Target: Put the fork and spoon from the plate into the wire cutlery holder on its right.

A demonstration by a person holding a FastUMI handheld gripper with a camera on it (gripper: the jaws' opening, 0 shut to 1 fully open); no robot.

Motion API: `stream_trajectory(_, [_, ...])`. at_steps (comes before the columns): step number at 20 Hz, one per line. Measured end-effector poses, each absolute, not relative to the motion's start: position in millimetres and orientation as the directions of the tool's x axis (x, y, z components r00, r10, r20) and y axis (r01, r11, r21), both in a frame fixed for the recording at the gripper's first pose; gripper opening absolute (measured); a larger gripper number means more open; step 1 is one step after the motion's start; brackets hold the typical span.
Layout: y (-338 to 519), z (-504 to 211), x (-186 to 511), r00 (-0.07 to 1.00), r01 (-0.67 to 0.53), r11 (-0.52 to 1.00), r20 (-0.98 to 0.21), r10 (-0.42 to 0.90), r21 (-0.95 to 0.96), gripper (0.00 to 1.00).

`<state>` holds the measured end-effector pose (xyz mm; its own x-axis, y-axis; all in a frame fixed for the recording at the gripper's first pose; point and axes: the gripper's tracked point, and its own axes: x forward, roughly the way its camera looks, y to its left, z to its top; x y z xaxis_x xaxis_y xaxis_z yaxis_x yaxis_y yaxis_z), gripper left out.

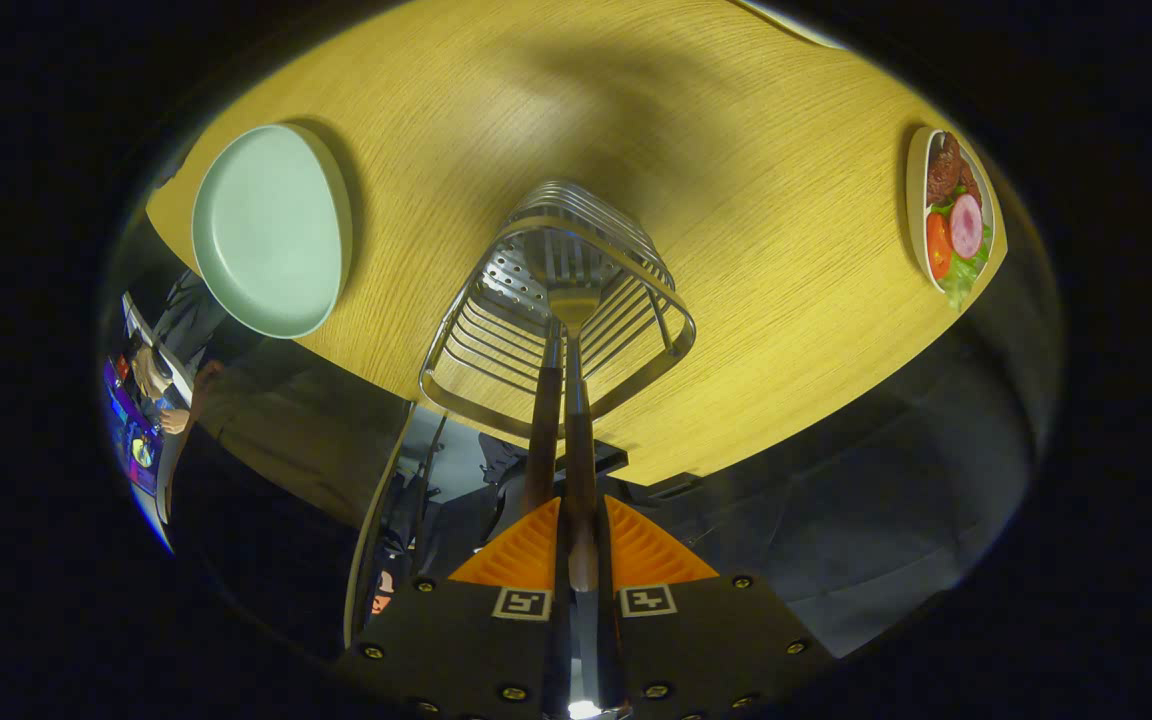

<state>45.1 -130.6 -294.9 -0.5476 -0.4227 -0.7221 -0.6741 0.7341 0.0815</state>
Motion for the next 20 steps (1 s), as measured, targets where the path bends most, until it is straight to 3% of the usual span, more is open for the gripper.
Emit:
stream_trajectory(2, [-128.3,-291.8,46.5,-0.533,-0.666,0.742,-0.747,-0.398,0.080,0.12])
stream_trajectory(3, [-126.2,-289.4,48.3,-0.525,-0.659,0.748,-0.763,-0.377,0.083,0.17])
stream_trajectory(11, [-120.3,-257.8,57.4,-0.323,-0.586,0.810,-0.925,-0.202,0.027,0.17])
stream_trajectory(16, [-89.5,-226.4,60.0,0.002,-0.478,0.878,-1.000,0.013,0.010,0.17])
stream_trajectory(20, [-71.6,-194.5,72.5,0.339,-0.350,0.936,-0.934,0.110,-0.017,0.18])
